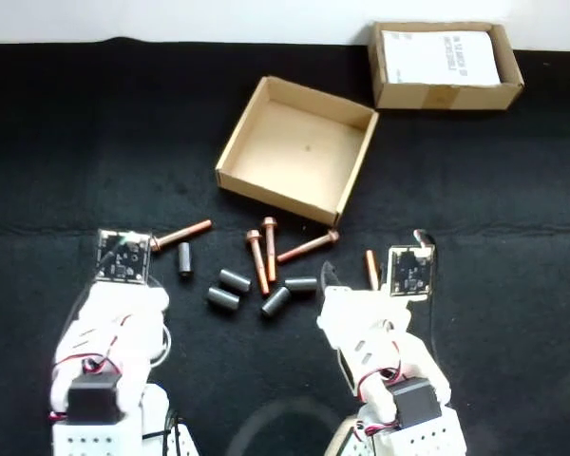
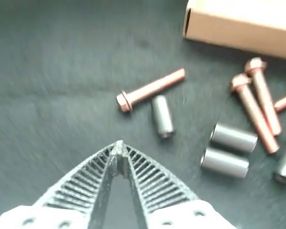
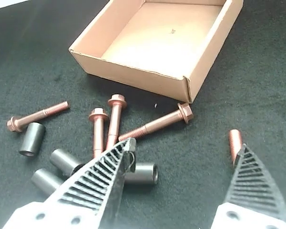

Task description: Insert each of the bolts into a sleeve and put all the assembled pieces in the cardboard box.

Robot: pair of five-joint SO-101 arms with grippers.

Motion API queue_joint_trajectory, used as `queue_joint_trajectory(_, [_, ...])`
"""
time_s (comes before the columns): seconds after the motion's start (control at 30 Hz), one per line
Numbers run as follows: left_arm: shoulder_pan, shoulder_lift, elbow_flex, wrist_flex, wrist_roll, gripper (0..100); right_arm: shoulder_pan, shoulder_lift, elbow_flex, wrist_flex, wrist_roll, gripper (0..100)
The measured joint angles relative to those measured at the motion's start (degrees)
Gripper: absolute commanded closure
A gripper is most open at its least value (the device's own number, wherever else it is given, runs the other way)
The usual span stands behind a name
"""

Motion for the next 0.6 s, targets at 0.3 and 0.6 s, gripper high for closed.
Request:
queue_joint_trajectory(0.3, [0.26, 37.36, -34.20, 14.68, 4.57, 99, 0.00, 6.51, -10.81, 5.89, 1.93, 68.9])
queue_joint_trajectory(0.6, [4.66, 65.58, -58.64, 29.89, 16.09, 99, -1.76, 39.65, -41.32, 27.34, 2.46, 68.8])
